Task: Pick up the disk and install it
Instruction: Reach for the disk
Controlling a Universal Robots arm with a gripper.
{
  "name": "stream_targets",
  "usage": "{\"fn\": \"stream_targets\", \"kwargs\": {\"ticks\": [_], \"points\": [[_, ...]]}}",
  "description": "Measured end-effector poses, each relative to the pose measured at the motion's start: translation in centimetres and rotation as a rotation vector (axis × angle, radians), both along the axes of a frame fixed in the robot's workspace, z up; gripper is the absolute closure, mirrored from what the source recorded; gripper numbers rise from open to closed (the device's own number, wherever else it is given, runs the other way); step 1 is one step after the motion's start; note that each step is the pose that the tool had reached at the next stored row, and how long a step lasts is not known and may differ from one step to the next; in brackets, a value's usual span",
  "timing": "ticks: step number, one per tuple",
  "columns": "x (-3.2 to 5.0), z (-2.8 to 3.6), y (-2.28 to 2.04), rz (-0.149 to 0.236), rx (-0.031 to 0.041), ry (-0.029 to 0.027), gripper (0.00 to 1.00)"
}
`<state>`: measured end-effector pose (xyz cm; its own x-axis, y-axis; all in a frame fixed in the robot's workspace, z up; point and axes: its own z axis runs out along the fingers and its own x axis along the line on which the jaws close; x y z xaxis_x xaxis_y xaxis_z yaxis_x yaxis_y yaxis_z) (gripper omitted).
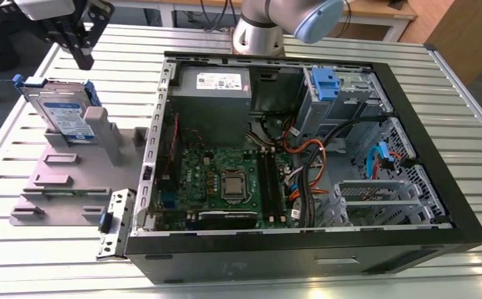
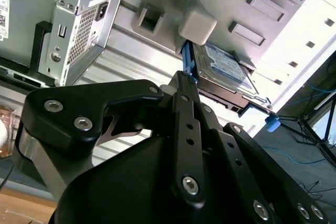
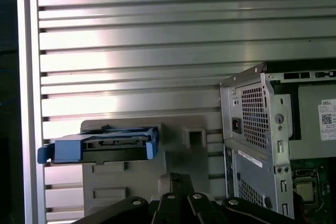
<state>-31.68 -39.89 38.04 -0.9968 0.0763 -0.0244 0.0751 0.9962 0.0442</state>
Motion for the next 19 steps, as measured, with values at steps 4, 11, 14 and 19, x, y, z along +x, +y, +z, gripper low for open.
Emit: {"fn": "stream_targets", "kwargs": {"ticks": [4, 11, 14, 19], "points": [[-0.8, -0.2, 0.0, 0.0, 0.0001, -0.0001, 0.89], [-1.71, -0.42, 0.0, 0.0, 0.0, 0.0, 0.89], [-2.2, -0.54, 0.0, 0.0, 0.0001, -0.0001, 0.89], [-2.98, -0.87, 0.01, 0.0, 0.0, -0.0001, 0.89]]}}
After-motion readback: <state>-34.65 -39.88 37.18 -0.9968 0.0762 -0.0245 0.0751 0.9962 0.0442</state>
